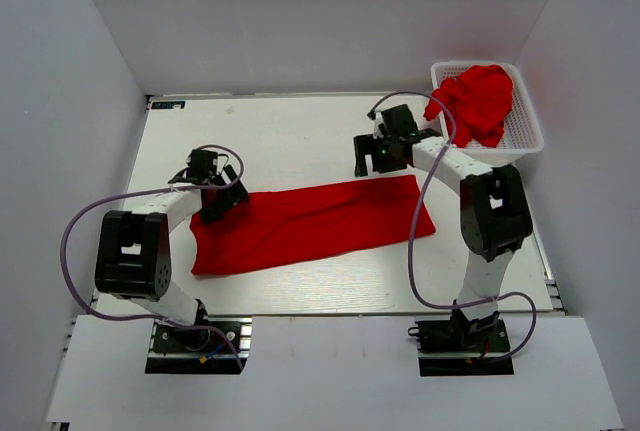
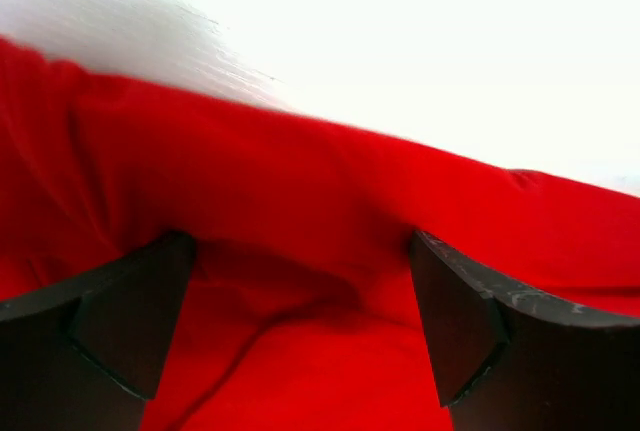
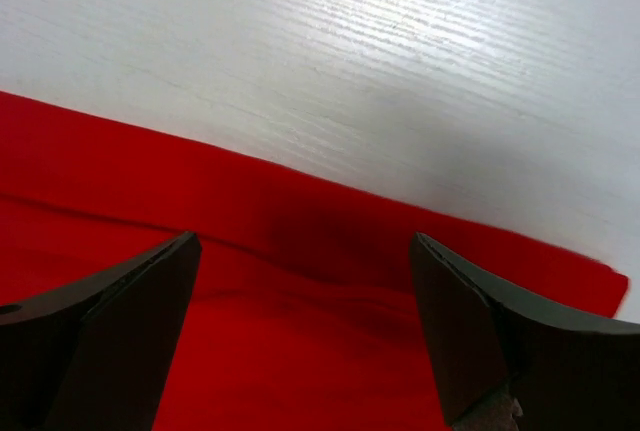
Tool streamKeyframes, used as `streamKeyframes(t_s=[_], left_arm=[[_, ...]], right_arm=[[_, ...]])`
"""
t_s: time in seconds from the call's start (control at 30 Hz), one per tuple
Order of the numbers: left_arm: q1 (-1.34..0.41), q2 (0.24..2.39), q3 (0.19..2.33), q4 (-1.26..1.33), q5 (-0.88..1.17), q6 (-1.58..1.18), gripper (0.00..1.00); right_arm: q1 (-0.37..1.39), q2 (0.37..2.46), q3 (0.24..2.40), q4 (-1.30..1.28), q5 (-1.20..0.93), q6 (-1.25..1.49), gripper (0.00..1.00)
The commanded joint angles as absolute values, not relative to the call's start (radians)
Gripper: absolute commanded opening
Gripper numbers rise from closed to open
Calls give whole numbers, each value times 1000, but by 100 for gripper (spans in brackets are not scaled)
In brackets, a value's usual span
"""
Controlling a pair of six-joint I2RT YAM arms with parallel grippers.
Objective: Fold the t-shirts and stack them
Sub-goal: Fold the other side of the tshirt into a rectangle
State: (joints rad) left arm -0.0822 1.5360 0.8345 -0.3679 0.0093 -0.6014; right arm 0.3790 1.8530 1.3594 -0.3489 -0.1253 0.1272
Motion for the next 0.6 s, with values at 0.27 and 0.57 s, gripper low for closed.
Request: streamKeyframes(t_s=[0.27, 0.57], left_arm=[[-75, 1627, 850, -330, 12, -577, 100], [-66, 1704, 917, -364, -100, -577, 100]], right_arm=[[449, 1963, 1459, -534, 78, 95, 90], [465, 1885, 1344, -659, 299, 136, 90]])
